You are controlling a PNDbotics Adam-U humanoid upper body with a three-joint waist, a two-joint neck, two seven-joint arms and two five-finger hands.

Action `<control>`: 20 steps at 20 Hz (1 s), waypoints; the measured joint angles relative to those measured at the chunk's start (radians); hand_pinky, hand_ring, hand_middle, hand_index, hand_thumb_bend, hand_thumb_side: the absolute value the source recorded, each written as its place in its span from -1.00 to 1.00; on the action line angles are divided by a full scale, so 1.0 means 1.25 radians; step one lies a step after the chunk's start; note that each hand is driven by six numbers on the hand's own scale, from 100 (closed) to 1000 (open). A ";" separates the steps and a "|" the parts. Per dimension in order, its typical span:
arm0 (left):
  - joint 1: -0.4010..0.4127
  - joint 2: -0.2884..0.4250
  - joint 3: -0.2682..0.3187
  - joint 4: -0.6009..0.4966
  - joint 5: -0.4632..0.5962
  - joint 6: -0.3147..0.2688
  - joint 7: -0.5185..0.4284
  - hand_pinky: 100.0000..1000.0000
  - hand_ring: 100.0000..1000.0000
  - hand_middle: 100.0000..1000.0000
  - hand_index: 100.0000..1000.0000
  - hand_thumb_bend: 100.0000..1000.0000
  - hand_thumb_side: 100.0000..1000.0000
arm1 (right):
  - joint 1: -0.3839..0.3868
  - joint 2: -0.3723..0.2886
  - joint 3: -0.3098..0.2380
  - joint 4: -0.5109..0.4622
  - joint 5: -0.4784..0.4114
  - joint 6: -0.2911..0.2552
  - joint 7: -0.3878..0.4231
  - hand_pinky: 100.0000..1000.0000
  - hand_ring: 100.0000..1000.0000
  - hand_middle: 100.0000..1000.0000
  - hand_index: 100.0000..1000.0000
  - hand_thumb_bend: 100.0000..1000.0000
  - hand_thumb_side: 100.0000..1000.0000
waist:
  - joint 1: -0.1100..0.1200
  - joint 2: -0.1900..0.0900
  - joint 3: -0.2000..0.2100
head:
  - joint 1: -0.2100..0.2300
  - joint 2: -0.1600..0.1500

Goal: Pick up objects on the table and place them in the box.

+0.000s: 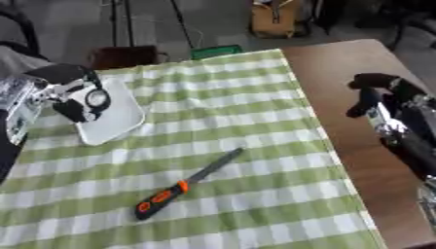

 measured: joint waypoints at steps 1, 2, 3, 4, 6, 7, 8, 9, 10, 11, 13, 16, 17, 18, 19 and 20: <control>0.002 -0.001 0.002 0.010 -0.003 0.005 0.013 1.00 0.77 0.82 0.92 -0.24 0.34 | 0.000 0.000 0.000 0.000 0.000 0.000 0.000 0.07 -0.04 0.36 0.54 -0.75 0.15 | 0.000 0.000 0.001 | 0.000 0.000; 0.005 -0.002 0.006 0.018 -0.006 0.010 0.026 1.00 0.78 0.83 0.94 -0.20 0.40 | 0.000 0.000 0.000 0.000 0.000 0.000 0.000 0.07 -0.04 0.36 0.54 -0.75 0.15 | 0.000 0.000 0.001 | 0.000 0.000; 0.005 -0.002 0.009 0.024 -0.007 0.014 0.039 1.00 0.78 0.83 0.94 -0.20 0.40 | 0.000 0.000 -0.001 0.000 0.000 0.000 0.000 0.07 -0.04 0.36 0.54 -0.75 0.15 | -0.001 0.000 0.002 | 0.000 0.000; 0.006 -0.003 0.011 0.030 -0.008 0.018 0.053 1.00 0.80 0.85 0.99 -0.17 0.66 | 0.000 0.000 -0.002 0.000 0.000 0.000 0.000 0.07 -0.04 0.36 0.54 -0.75 0.15 | -0.001 0.000 0.002 | 0.000 0.000; 0.006 -0.003 0.018 0.034 -0.008 0.027 0.079 0.97 0.80 0.85 1.00 -0.18 0.71 | 0.000 0.000 -0.002 0.000 0.000 0.000 0.000 0.07 -0.04 0.36 0.54 -0.75 0.15 | -0.001 0.000 0.003 | -0.001 0.000; 0.006 -0.003 0.025 0.032 -0.008 0.034 0.092 0.97 0.81 0.86 1.00 -0.16 0.73 | 0.000 0.000 -0.003 0.000 0.000 0.000 0.000 0.07 -0.04 0.36 0.54 -0.75 0.15 | -0.001 0.000 0.004 | -0.001 0.000; 0.006 -0.001 0.030 0.026 -0.008 0.042 0.105 0.97 0.81 0.86 1.00 -0.15 0.73 | 0.000 0.000 -0.003 0.000 0.000 0.000 0.000 0.07 -0.04 0.36 0.54 -0.75 0.15 | -0.001 0.000 0.004 | -0.001 0.000; 0.006 0.002 0.035 0.019 -0.008 0.052 0.117 0.98 0.82 0.86 0.99 -0.10 0.73 | 0.000 0.000 -0.004 0.000 0.000 0.000 0.000 0.07 -0.04 0.36 0.54 -0.75 0.15 | -0.001 0.000 0.004 | -0.001 0.000; 0.006 0.004 0.036 0.013 -0.008 0.062 0.130 1.00 0.83 0.87 1.00 0.00 0.72 | 0.000 0.000 -0.004 0.000 0.000 0.000 0.000 0.07 -0.04 0.36 0.54 -0.75 0.15 | -0.001 0.000 0.004 | -0.001 0.000; 0.007 0.005 0.037 0.011 -0.008 0.070 0.142 1.00 0.84 0.88 1.00 0.05 0.71 | 0.000 0.000 -0.004 0.000 0.000 0.000 0.000 0.07 -0.04 0.36 0.54 -0.75 0.15 | -0.001 0.000 0.005 | -0.001 0.000; 0.012 0.005 0.037 0.013 -0.009 0.081 0.167 0.99 0.84 0.87 0.99 0.08 0.69 | 0.000 0.000 -0.004 0.000 0.000 0.000 0.000 0.07 -0.04 0.36 0.54 -0.75 0.15 | -0.001 0.000 0.005 | -0.001 0.000; 0.013 0.011 0.036 0.025 -0.007 0.084 0.215 0.97 0.83 0.86 0.98 0.06 0.67 | 0.001 0.000 -0.004 0.000 0.000 0.000 0.000 0.07 -0.04 0.36 0.54 -0.75 0.15 | -0.001 -0.001 0.005 | -0.001 0.000; 0.013 0.011 0.035 0.028 -0.005 0.083 0.229 0.91 0.82 0.83 0.96 -0.01 0.64 | 0.001 0.000 -0.004 0.000 0.000 0.000 0.000 0.07 -0.04 0.36 0.54 -0.75 0.15 | -0.002 -0.002 0.005 | -0.001 0.000; 0.014 0.011 0.033 0.027 -0.002 0.079 0.242 0.91 0.82 0.83 0.96 -0.01 0.64 | 0.001 0.000 -0.004 0.000 0.000 0.000 0.000 0.07 -0.04 0.36 0.54 -0.75 0.15 | -0.002 -0.002 0.005 | -0.001 0.000; 0.014 0.011 0.031 0.019 0.008 0.072 0.253 0.87 0.81 0.82 0.96 -0.03 0.64 | 0.001 0.000 -0.004 0.000 0.000 0.000 -0.001 0.07 -0.04 0.36 0.54 -0.75 0.15 | -0.002 -0.003 0.005 | -0.001 0.000; 0.016 0.011 0.027 0.004 0.025 0.064 0.261 0.87 0.81 0.82 0.96 -0.03 0.64 | 0.001 0.000 -0.004 0.000 0.000 0.001 -0.001 0.07 -0.04 0.36 0.54 -0.75 0.15 | -0.002 -0.004 0.006 | -0.001 0.000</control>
